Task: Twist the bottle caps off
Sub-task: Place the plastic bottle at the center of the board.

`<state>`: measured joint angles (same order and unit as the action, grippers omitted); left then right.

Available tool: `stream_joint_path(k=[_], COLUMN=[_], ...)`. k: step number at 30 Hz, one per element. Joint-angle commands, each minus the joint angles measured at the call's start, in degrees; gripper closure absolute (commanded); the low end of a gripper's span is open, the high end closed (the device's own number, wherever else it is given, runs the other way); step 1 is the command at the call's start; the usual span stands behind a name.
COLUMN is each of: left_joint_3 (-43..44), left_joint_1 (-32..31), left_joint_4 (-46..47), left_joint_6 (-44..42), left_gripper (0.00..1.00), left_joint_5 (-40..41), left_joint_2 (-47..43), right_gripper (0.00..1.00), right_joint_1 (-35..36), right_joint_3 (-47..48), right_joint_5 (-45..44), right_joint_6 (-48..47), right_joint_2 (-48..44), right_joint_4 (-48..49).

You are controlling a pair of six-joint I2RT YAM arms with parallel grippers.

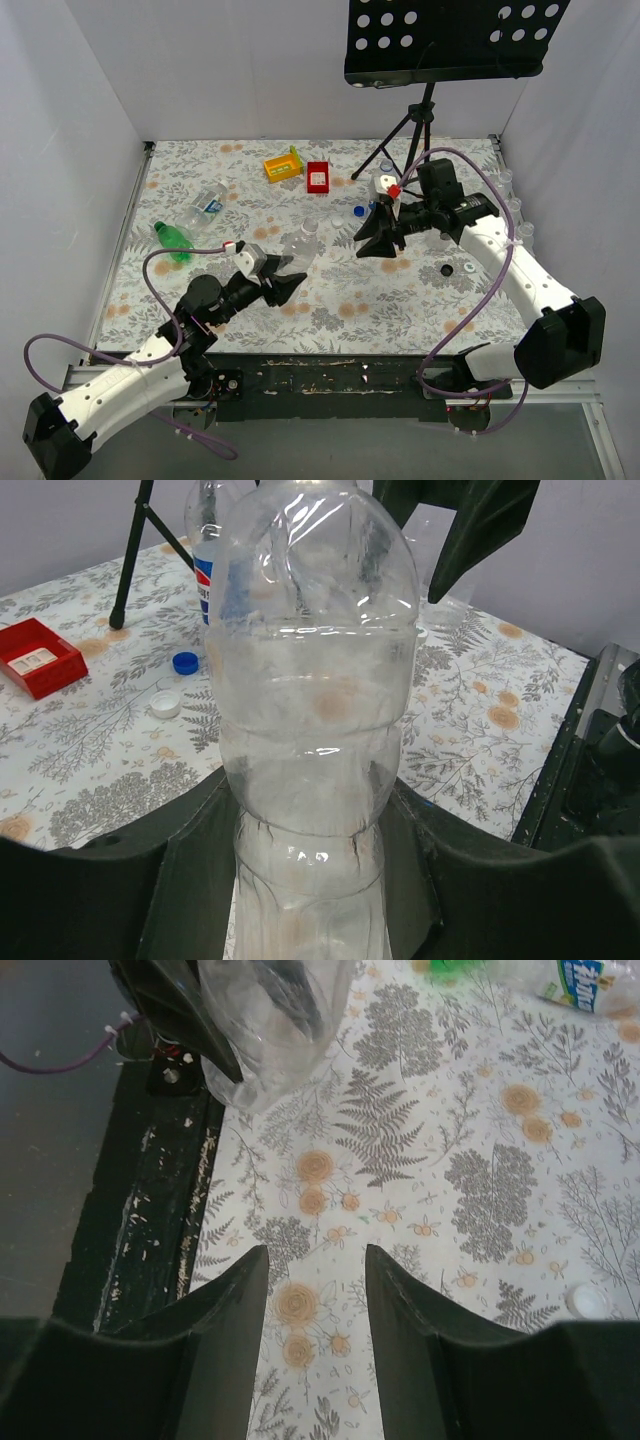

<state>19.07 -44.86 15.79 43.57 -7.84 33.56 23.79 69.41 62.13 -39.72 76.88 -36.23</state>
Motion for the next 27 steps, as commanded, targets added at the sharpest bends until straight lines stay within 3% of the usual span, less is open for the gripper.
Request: stream_joint_path(k=[1,8,27], left_joint_3=[-0.6,-1.9,-2.6], left_joint_1=[-0.1,-0.1,-0.2], left_joint_4=[5.1,8.8,13.5], left_joint_6=[1.7,3.2,4.3], left_gripper=[0.85,0.85,0.85], left_joint_5=[-3.1,-4.0,-5.9], left_joint_2=[1.9,4.0,8.7], right_gripper=[0.48,0.47,0.39], right_joint_1=[0.3,0.4,6.6], right_joint_3=[0.8,3.9,9.6], right_joint_5=[7.8,11.1,15.0], right_joint_6=[2.1,7.6,37.9], right_joint_2=[-0.3,2.9,10.7], right_joint_4=[4.0,9.0,33.3])
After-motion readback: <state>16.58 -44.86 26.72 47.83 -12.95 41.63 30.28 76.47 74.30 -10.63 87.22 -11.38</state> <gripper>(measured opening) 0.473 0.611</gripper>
